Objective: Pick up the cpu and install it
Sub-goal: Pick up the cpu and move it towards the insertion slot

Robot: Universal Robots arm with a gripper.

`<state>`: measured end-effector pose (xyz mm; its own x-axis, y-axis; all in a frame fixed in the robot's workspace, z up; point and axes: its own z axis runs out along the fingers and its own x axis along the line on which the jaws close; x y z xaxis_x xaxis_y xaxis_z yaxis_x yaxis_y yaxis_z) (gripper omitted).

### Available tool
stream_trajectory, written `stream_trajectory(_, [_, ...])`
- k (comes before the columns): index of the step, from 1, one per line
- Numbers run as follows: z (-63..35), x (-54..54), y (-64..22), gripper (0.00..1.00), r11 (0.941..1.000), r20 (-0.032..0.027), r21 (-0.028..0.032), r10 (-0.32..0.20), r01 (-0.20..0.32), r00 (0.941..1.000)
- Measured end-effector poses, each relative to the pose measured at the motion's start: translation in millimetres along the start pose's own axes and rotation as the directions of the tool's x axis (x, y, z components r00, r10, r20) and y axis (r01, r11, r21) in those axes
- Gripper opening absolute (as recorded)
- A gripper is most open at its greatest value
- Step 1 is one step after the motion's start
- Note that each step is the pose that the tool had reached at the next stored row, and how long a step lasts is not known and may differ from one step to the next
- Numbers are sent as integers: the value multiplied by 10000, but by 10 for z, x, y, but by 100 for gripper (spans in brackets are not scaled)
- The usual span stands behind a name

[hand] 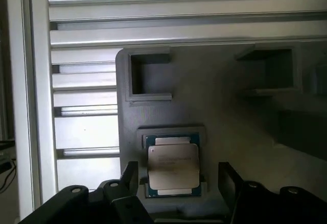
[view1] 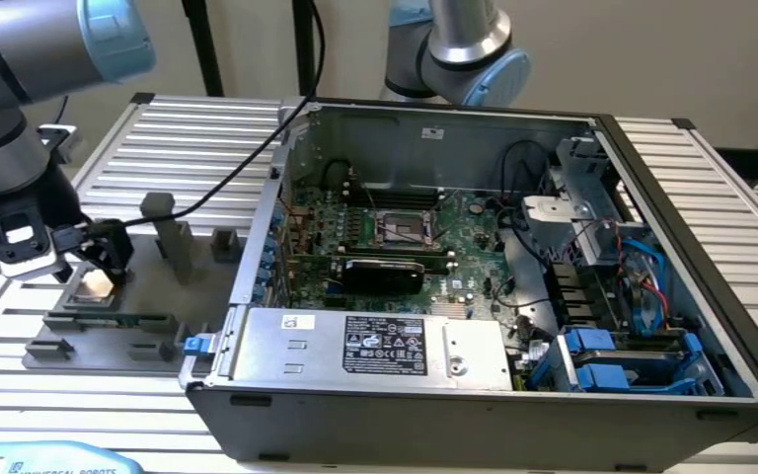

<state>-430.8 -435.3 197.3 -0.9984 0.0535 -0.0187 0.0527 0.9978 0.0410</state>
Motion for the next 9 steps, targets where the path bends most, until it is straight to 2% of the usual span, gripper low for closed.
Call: stream_trajectory(9, [69, 11, 48, 73, 9999, -7, -2, -139, 139, 9999])
